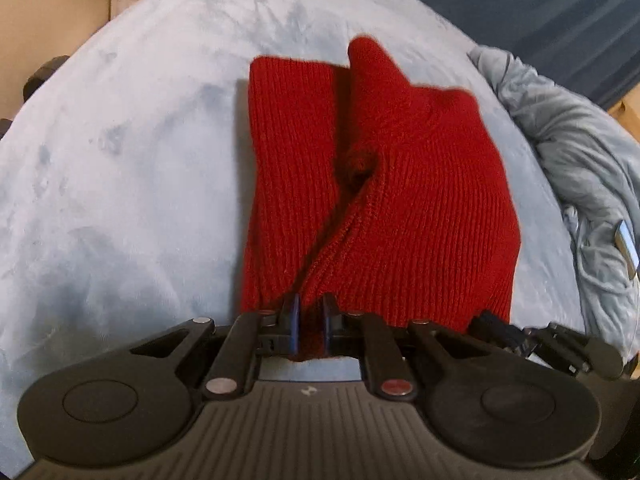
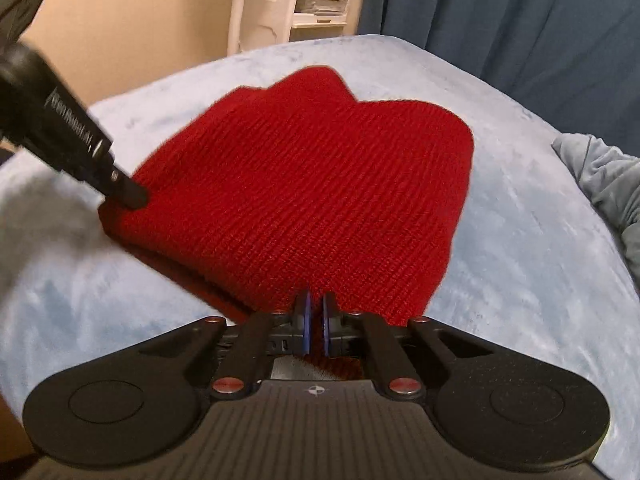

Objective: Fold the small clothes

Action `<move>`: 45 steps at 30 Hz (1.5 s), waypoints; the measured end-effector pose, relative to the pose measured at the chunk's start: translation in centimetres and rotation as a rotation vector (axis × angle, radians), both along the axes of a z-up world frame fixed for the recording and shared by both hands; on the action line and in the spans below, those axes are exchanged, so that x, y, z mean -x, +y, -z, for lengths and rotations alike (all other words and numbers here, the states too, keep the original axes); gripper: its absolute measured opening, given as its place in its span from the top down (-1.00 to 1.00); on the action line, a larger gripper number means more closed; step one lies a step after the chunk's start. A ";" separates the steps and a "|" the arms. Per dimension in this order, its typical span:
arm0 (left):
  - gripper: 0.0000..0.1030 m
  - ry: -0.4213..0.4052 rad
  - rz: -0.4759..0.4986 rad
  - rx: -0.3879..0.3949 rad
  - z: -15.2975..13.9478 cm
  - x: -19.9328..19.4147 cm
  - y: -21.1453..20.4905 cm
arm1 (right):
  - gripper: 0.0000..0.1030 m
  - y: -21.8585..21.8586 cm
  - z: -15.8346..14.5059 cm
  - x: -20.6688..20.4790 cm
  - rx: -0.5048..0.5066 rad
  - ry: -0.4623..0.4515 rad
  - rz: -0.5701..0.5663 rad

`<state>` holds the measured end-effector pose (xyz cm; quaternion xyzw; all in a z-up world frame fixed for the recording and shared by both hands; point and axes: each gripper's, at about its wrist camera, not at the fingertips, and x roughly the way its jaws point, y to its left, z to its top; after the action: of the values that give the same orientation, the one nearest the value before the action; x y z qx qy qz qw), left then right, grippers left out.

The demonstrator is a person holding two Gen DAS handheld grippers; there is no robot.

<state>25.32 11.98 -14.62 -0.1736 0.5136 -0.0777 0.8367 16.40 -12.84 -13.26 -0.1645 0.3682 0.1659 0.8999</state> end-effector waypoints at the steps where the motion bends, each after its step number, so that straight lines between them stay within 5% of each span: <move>1: 0.66 -0.009 -0.002 0.004 -0.3 0.2 0.2 | 0.88 -0.2 -0.5 -0.1 -0.016 0.010 0.007; 2: 0.57 -0.019 0.005 0.000 -0.7 0.5 0.4 | 0.87 -0.4 -1.0 -0.1 -0.030 0.025 0.010; 3: 0.28 -0.027 0.017 -0.019 -1.3 0.9 0.5 | 0.87 -0.6 -1.6 0.0 -0.038 0.045 0.013; 4: -0.08 -0.032 0.012 -0.057 -2.0 1.7 0.8 | 0.84 -0.7 -2.1 0.1 -0.043 0.056 0.018; 5: -0.70 -0.035 -0.012 -0.135 -2.6 2.5 0.7 | 0.76 -0.9 -2.8 0.2 -0.052 0.068 0.028; 6: -0.81 -0.044 -0.048 -0.225 -3.3 3.5 0.5 | 0.44 -1.2 -3.7 1.0 -0.065 0.082 0.047; 7: -0.81 -0.067 -0.056 -0.275 -3.9 4.6 0.3 | 0.04 -1.5 -4.5 1.6 -0.083 0.089 0.065; 9: -0.89 -0.077 -0.032 -0.320 -4.9 6.7 -0.2 | -0.18 -2.3 -6.5 3.9 -0.149 0.083 0.114; 13: -0.99 -0.073 -0.074 -0.373 -6.5 11.0 -0.7 | -0.21 -2.8 -9.2 8.0 -0.211 0.078 0.154; 21: -0.99 -0.123 -0.101 -0.355 -9.8 17.6 -1.7 | -0.26 -1.9 -11.6 15.3 -0.205 -0.018 0.156; 45: -0.99 -0.166 -0.058 -0.398 -11.5 20.7 -3.8 | -0.26 -3.4 -12.6 17.4 -0.247 -0.029 0.219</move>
<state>4.61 8.20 -3.07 -0.0126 0.4430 0.0351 0.8957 -0.97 -16.21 -0.69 -0.0140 0.3475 0.1081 0.9313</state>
